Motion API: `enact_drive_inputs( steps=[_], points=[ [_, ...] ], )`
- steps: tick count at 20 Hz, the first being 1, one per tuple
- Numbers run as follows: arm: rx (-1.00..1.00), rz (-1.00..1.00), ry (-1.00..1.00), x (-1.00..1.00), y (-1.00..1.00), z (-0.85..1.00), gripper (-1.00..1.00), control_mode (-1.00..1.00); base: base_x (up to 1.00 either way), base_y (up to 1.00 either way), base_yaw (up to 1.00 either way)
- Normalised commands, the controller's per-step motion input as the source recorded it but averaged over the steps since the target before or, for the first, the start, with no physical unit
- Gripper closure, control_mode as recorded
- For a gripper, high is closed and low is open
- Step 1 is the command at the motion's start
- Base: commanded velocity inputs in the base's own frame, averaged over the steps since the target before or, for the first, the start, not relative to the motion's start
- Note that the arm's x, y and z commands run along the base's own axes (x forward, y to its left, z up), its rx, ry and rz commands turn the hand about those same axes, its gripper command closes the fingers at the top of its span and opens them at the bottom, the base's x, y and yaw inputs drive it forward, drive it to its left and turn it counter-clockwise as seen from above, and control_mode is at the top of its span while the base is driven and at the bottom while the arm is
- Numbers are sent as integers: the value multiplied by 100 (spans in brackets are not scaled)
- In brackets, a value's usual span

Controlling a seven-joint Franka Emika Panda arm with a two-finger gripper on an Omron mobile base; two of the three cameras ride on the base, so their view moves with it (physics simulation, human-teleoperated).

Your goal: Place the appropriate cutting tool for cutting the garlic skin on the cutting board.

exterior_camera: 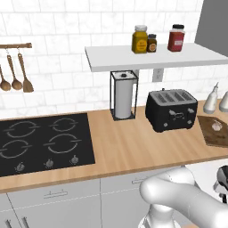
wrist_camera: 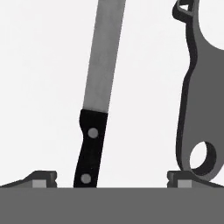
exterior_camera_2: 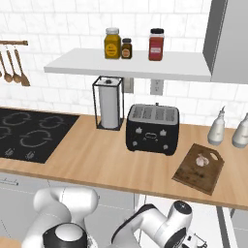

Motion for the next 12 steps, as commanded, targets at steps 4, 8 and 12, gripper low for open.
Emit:
enact_drive_inputs(
  steps=[4, 8, 12],
  points=[
    [0, -8, 0, 6, 0, -21, -100, -100, 0, 0, 0],
    [0, -5, 0, 0, 0, -24, -100, -100, 0, 0, 0],
    [0, -2, 0, 0, 0, -24, -100, -100, 0, 0, 0]
  ],
)
